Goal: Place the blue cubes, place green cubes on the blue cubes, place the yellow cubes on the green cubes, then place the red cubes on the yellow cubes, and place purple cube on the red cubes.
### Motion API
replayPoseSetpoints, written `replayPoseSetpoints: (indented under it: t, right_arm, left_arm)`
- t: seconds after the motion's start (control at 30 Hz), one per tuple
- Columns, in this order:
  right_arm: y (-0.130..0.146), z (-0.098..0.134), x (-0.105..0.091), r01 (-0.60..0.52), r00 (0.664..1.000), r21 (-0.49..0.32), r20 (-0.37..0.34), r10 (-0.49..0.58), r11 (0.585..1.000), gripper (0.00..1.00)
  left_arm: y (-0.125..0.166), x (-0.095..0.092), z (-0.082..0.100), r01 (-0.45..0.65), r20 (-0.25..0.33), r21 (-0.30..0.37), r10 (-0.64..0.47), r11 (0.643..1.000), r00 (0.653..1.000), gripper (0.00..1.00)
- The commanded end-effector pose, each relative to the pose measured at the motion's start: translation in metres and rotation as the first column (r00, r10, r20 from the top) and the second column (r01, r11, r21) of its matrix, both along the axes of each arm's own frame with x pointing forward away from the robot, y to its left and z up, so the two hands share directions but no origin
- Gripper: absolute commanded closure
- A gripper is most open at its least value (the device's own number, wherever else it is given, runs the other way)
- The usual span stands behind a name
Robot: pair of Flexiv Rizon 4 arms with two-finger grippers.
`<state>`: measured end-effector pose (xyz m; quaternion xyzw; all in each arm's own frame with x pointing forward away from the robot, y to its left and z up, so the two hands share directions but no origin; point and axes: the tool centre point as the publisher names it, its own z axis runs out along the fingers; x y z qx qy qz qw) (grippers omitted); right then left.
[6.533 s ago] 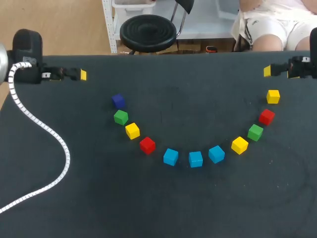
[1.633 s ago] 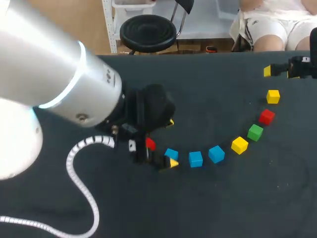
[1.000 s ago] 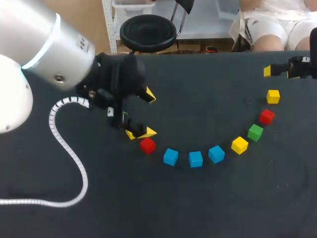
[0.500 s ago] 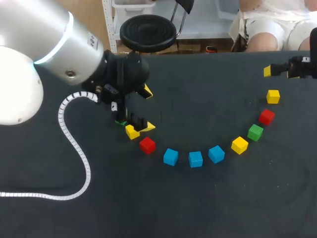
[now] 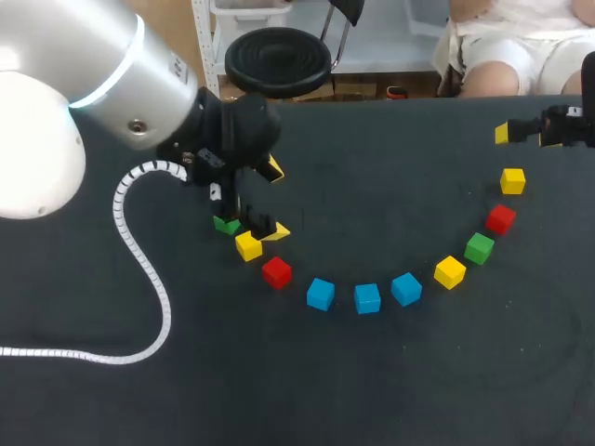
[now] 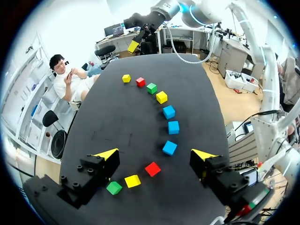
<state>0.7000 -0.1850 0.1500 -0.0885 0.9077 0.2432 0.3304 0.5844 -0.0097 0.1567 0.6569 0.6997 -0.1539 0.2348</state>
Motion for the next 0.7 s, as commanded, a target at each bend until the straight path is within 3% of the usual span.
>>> replayPoseSetpoints:
  t: [0.03,0.4,0.57,0.7]
  right_arm:
    - [0.0,0.0,0.0,0.0,1.0,0.0,0.0,0.0,1.0,0.0]
    - [0.0,0.0,0.0,0.0,1.0,0.0,0.0,0.0,1.0,0.0]
    - [0.0,0.0,0.0,0.0,1.0,0.0,0.0,0.0,1.0,0.0]
    - [0.0,0.0,0.0,0.0,1.0,0.0,0.0,0.0,1.0,0.0]
  left_arm:
    - [0.0,0.0,0.0,0.0,-0.001,0.003,0.0,1.0,1.0,0.0]
    - [0.0,0.0,0.0,0.0,-0.001,0.003,0.0,1.0,1.0,0.0]
    - [-0.005,0.022,0.004,0.004,0.018,0.021,-0.004,1.0,1.0,0.0]
    - [-0.011,0.037,0.006,0.049,0.002,-0.044,-0.049,0.998,0.999,0.0]
